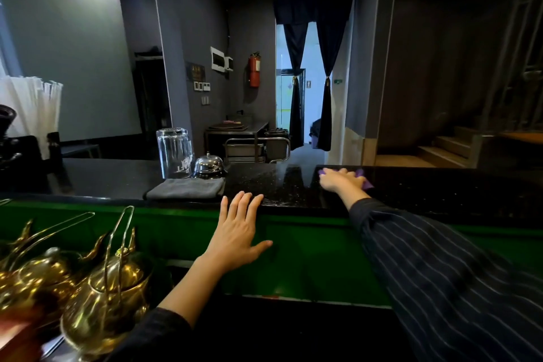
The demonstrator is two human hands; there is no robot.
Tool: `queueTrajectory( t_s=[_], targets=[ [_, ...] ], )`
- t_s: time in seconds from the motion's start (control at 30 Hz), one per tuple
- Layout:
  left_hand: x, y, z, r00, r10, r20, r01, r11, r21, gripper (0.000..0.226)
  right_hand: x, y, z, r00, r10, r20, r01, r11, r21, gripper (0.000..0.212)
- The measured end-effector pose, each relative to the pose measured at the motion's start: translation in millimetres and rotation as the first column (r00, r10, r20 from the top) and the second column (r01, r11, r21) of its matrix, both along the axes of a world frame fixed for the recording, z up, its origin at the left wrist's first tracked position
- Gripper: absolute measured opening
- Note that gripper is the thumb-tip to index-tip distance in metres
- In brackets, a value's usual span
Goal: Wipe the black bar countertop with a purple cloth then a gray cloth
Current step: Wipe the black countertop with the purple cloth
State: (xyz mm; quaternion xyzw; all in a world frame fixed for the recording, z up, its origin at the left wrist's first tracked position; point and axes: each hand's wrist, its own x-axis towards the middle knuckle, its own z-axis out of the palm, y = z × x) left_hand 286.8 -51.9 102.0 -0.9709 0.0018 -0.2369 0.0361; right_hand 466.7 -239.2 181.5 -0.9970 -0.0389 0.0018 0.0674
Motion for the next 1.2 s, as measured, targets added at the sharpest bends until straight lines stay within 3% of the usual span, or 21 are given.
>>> queueTrajectory(
  t_s=[0.13,0.23,0.33,0.43,0.57,0.67,0.7,0.77,0.87,0.93,1.03,1.2],
  targets=[
    [-4,1,6,0.998,-0.007,-0.070,0.006,1.000,-0.012,0.102,-27,70,-2,0.951,0.310,0.000,-0.310,0.951,-0.003,0.052],
    [-7,3,12,0.998,-0.032,-0.063,0.029,0.999,-0.039,0.100,-56,96,-3,0.804,0.595,-0.019,-0.595,0.804,0.004,0.047],
    [-13,5,14,0.996,-0.049,-0.079,0.044,0.997,-0.061,0.099,-63,74,-1,0.687,0.722,-0.076,-0.718,0.692,0.078,0.045],
    [-18,5,15,0.991,-0.034,-0.128,0.027,0.998,-0.060,0.102,-44,30,0,0.762,0.641,-0.093,-0.630,0.767,0.124,0.043],
    [-21,3,20,0.978,-0.006,-0.208,-0.001,0.999,-0.035,0.103,-27,4,-4,0.981,0.194,-0.003,-0.193,0.979,0.063,0.049],
    [-22,-1,24,0.971,-0.003,-0.239,-0.016,0.997,-0.075,0.095,-56,38,-4,0.997,-0.069,0.037,0.070,0.997,-0.019,0.055],
    [-22,-3,25,0.969,0.003,-0.247,-0.025,0.996,-0.086,0.094,-66,52,-3,0.997,-0.063,0.039,0.064,0.998,-0.016,0.055],
    [-22,-6,28,0.966,0.022,-0.259,-0.048,0.994,-0.095,0.094,-77,75,-4,0.991,0.122,0.061,-0.123,0.992,0.019,0.051],
    [-21,-9,31,0.962,0.058,-0.267,-0.083,0.993,-0.081,0.093,-98,82,-9,0.870,0.482,0.102,-0.488,0.872,0.043,0.048],
    [-20,-12,31,0.961,0.108,-0.256,-0.127,0.990,-0.059,0.090,-106,68,-14,0.789,0.592,0.161,-0.606,0.793,0.053,0.046],
    [-18,-32,27,0.965,0.164,-0.204,-0.177,0.983,-0.048,0.088,-102,27,-19,0.788,0.571,0.230,-0.597,0.799,0.065,0.045],
    [5,-110,23,0.978,0.037,-0.203,-0.027,0.998,0.052,0.097,-73,-62,-20,0.882,0.421,0.212,-0.447,0.890,0.091,0.047]
  ],
)
